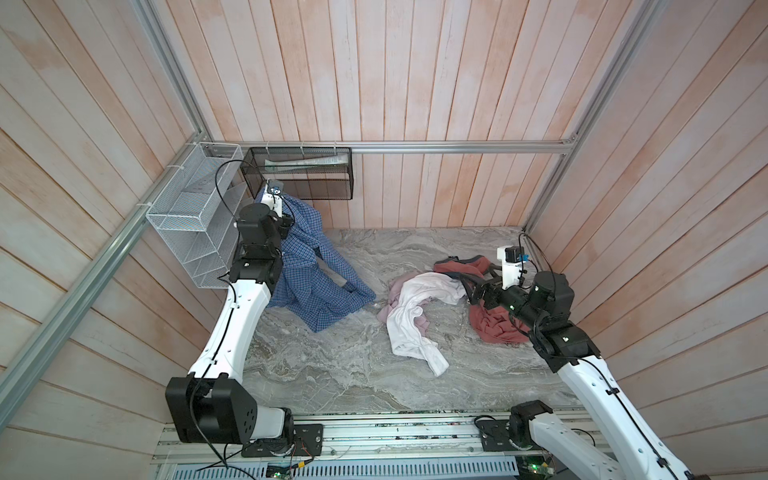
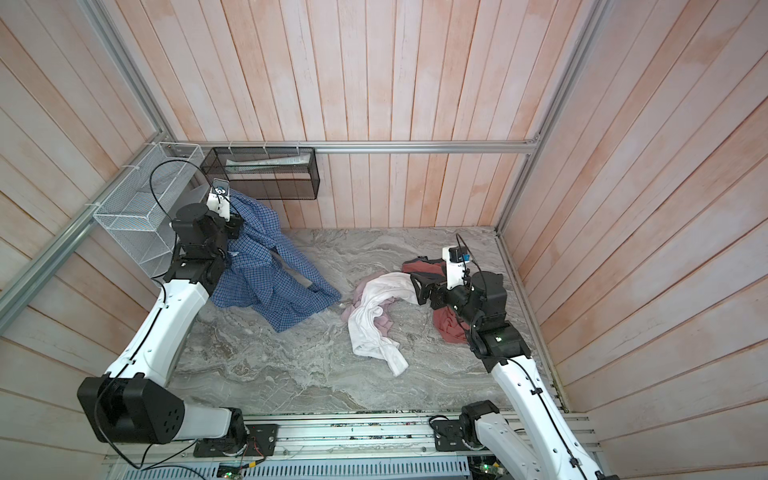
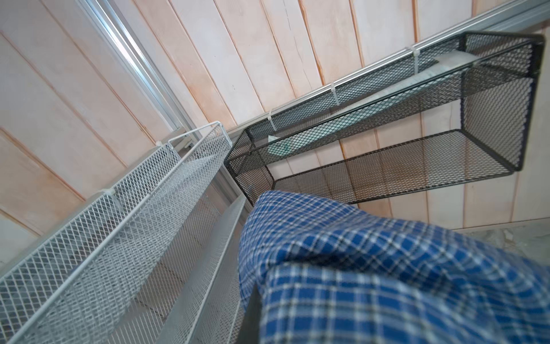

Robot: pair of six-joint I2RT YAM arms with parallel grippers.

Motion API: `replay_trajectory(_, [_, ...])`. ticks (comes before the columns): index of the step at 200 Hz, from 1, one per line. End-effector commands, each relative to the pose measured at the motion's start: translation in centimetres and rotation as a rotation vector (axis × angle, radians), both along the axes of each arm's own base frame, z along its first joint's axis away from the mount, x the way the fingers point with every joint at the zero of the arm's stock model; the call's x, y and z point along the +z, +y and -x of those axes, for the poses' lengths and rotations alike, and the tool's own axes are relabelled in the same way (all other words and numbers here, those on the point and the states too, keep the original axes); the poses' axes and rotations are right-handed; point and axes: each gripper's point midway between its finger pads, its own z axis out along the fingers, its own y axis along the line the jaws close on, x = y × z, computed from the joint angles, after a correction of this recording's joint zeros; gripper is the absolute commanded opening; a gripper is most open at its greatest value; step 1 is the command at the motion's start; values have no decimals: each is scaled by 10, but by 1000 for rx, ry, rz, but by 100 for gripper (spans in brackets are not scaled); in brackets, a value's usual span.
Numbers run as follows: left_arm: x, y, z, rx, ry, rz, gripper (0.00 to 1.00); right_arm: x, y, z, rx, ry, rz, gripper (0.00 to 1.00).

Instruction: Pick out a specific cloth from the pile

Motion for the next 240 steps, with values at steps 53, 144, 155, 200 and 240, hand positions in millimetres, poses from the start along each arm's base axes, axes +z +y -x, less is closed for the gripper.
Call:
replay_trajectory(53, [-71,-59,43,-211,65,427,0,-19,0,-4,-8,48,-16,98])
replay_trajectory(144, [-141,-56,28,-218,161,891,0,-32,-3,-2,-19,68,-13,98])
replay_trajectory(155, [-153,-44,29,-200,138,985,0,-31,-2,-1,-13,65,-17,98])
replay_trajectory(200, [-196,25,42,90,131,972,0,-41,9,5,47,109,-54,98])
replay_trajectory(240, [-253,49,55,241,286,847,0,-57,38,10,138,170,-127,89])
